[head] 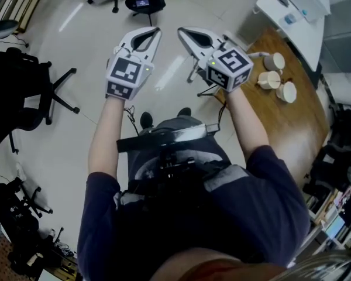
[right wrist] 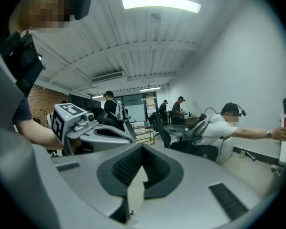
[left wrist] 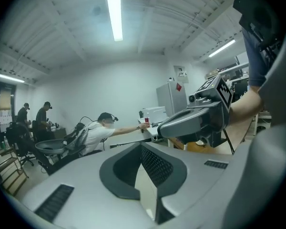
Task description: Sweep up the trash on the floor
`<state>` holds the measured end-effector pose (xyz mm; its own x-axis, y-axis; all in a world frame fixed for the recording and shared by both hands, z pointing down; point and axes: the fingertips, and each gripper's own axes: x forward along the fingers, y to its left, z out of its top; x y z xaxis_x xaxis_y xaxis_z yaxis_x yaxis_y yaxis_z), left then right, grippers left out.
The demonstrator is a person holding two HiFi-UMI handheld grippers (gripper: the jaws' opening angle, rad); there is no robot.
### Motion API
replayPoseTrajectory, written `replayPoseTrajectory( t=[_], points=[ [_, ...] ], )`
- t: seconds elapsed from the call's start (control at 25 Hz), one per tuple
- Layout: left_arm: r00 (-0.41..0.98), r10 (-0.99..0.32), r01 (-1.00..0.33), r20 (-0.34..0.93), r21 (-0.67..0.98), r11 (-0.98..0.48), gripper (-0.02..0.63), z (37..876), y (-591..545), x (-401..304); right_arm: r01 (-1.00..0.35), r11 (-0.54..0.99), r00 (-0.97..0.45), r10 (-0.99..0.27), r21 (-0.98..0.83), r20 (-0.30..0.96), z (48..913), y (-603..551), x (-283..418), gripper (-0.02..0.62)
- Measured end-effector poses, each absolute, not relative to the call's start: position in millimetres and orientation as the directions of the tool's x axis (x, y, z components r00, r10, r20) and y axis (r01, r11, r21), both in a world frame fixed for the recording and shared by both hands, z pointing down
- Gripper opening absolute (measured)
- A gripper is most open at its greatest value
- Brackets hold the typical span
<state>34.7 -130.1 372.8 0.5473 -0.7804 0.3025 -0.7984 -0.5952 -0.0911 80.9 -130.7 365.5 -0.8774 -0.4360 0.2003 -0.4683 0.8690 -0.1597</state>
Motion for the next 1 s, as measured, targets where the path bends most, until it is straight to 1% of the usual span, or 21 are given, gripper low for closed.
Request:
replayPoseTrajectory(
  t=[0.12, 0.28, 0.44, 0.56, 0.72, 0.88, 1.0],
  points=[
    [0.552, -0.784, -0.804, 0.284, -0.067, -0.59, 0.006, 372, -109, -10, -0.481, 0.862, -0.87, -0.445, -0.162, 0.214, 361, -112, 40, 0.009],
    [0.545, -0.789, -0.82, 0.283, -0.017, -0.572, 0.006, 376, -88, -75, -0.521, 0.832, -0.851, -0.488, -0.192, 0.195, 350, -97, 8, 0.009],
    [0.563, -0.799, -0.826, 0.21, 0.101, -0.555, 0.006, 374, -73, -115, -0.537, 0.824, -0.838, -0.496, -0.182, 0.227, 357, -78, -12, 0.009],
    [0.564, -0.8, -0.825, 0.203, 0.11, -0.554, 0.006, 373, -69, -116, -0.547, 0.814, -0.831, -0.499, -0.197, 0.245, 359, -69, -9, 0.009],
    [0.586, -0.782, -0.809, 0.211, 0.093, -0.581, 0.006, 372, -68, -105, -0.564, 0.804, -0.822, -0.525, -0.187, 0.222, 346, -70, -3, 0.009],
    [0.577, -0.788, -0.813, 0.217, 0.057, -0.579, 0.006, 361, -49, -71, -0.558, 0.813, -0.826, -0.524, -0.169, 0.207, 337, -51, 29, 0.009],
    [0.56, -0.798, -0.821, 0.222, 0.019, -0.571, 0.006, 354, -40, -47, -0.526, 0.834, -0.849, -0.502, -0.168, 0.165, 331, -42, 52, 0.009]
  ],
)
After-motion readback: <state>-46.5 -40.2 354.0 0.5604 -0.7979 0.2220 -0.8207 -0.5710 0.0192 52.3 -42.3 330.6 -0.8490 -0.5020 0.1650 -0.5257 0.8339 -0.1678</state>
